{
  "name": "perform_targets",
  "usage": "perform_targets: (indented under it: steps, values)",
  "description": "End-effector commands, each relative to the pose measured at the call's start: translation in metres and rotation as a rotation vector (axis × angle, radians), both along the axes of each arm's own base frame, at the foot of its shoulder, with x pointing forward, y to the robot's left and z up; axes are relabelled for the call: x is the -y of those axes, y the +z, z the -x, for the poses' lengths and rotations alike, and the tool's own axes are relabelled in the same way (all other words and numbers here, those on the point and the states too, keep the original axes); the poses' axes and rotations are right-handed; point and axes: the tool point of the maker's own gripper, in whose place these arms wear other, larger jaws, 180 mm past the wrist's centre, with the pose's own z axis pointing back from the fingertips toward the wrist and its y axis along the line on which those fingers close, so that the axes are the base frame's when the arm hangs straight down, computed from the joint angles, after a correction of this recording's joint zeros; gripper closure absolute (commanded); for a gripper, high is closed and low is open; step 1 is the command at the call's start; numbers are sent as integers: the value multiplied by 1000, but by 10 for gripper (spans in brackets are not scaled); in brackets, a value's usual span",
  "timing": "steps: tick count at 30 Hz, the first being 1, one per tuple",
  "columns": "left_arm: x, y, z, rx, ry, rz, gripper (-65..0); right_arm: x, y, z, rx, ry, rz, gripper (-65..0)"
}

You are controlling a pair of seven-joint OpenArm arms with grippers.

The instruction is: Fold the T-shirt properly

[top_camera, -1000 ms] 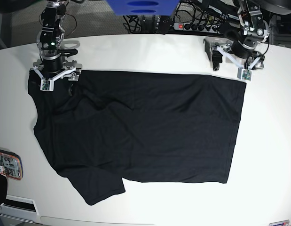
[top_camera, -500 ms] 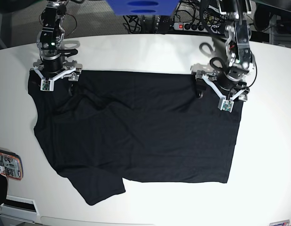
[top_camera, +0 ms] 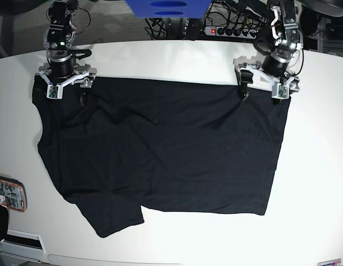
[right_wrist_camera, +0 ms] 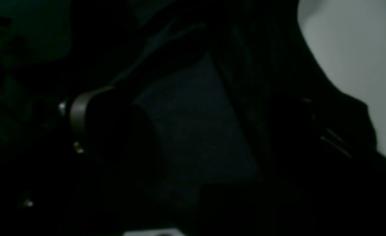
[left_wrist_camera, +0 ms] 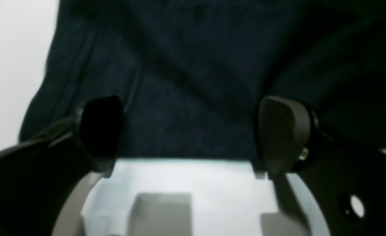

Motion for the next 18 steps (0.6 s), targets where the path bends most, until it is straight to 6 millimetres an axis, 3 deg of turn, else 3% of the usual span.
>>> perform_targets:
  steps: [1, 4, 8, 12, 14, 18]
  values:
    - [-10, -39, 53, -261, -7, -42, -650, 7, -47, 64, -312, 21, 72, -650]
    - [-19, -35, 64, -268, 22, -33, -650, 6, -49, 75, -333, 25, 72, -650]
    - [-15, -23, 73, -258, 3, -43, -650, 6, -50, 80, -342, 25, 72, -650]
    - [-8, 9, 44, -151, -31, -66, -650, 4, -50, 78, -340, 32, 69, -650]
    - [-4, 37, 18, -59, -49, -85, -650, 3, -50, 78, -340, 34, 70, -650]
    - [-4, 75, -14, -58, -51, -160, -650, 3, -50, 78, -339, 34, 70, -650]
